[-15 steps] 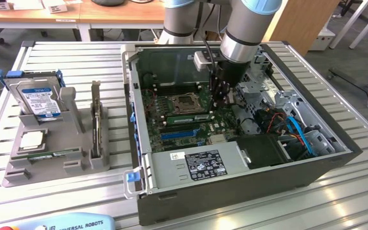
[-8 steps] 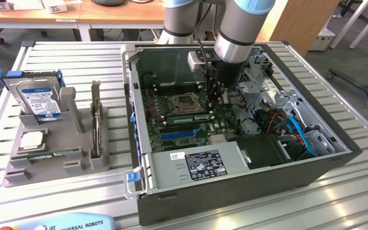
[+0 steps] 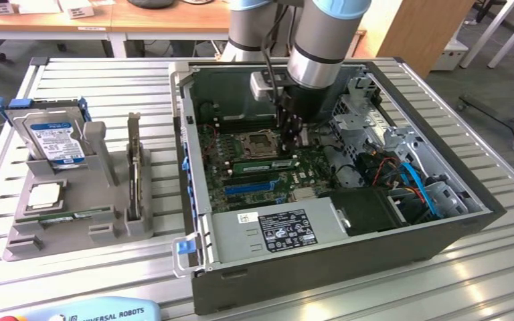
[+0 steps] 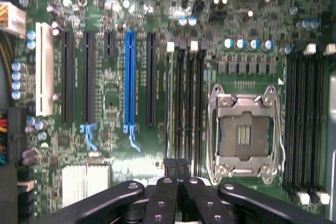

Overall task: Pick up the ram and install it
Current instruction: 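Press down the ram until it locks into place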

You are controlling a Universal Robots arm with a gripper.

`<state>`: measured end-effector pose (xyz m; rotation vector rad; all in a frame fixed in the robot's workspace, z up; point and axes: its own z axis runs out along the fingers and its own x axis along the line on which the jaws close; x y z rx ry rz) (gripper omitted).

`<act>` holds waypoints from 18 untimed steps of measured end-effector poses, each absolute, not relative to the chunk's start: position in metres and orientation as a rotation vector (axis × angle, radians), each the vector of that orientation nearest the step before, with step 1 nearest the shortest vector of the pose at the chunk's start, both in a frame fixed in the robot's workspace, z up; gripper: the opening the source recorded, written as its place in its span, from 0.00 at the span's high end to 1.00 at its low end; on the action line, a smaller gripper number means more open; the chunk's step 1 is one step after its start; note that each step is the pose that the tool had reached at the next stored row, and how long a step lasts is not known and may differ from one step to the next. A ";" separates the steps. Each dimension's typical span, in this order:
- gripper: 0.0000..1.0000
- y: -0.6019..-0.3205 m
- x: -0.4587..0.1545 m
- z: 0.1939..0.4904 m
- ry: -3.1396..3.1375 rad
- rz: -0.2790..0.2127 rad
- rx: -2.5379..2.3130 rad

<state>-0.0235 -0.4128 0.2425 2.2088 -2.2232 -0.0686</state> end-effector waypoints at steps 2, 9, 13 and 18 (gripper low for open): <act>0.90 -0.413 -0.029 0.242 -2.224 -0.068 2.209; 0.90 -0.413 -0.051 0.242 -2.225 -0.066 2.210; 0.90 -0.413 -0.064 0.243 -2.225 -0.064 2.211; 0.90 -0.413 -0.078 0.242 -2.226 -0.063 2.212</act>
